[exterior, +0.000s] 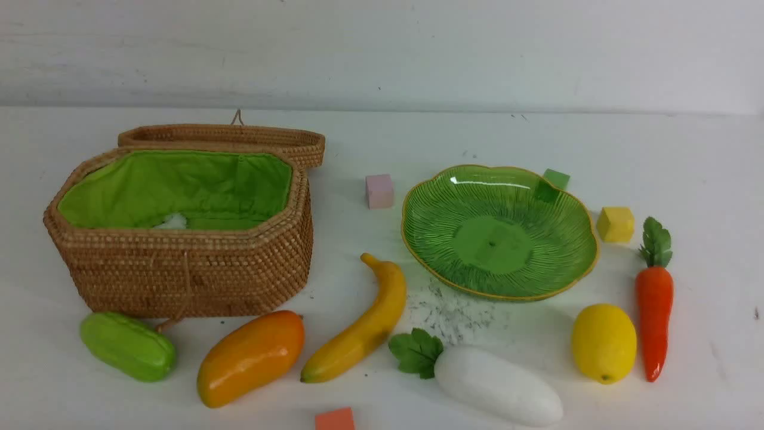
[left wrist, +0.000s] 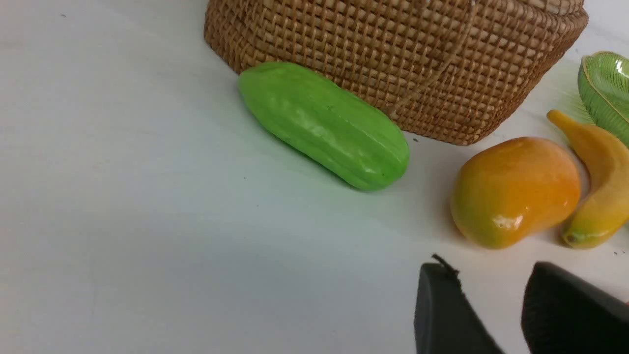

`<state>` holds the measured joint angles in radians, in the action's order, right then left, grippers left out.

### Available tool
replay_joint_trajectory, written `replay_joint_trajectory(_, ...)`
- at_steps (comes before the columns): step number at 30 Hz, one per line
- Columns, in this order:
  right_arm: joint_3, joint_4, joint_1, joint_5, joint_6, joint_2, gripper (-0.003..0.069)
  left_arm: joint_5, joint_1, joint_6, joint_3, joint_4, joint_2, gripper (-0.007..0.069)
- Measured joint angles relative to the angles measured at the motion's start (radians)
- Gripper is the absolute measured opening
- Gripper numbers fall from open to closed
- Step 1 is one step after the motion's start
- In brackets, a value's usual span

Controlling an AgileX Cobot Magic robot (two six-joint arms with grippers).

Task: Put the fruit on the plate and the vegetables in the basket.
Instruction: Take a chayote with your left arm and place it on the basket on the left.

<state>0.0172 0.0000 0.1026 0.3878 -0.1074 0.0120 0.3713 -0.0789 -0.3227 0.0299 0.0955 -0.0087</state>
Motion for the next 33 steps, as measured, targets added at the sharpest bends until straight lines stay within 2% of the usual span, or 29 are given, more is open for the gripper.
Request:
replay_joint_trajectory(26,0.000,0.000,0.000,0.000,0.000,0.000,0.0240,-0.028,0.000,-0.005,0.000,0.007,0.000,0.0239)
replay_joint_trajectory(30,0.000,0.000,0.000,0.000,0.000,0.000,0.0240,-0.132,0.000,-0.088,0.000,0.150,0.000,0.0239)
replay_joint_trajectory(33,0.000,0.000,0.000,0.000,0.000,0.000,0.0240,-0.226,0.000,-0.159,0.000,0.324,0.000,0.0239)
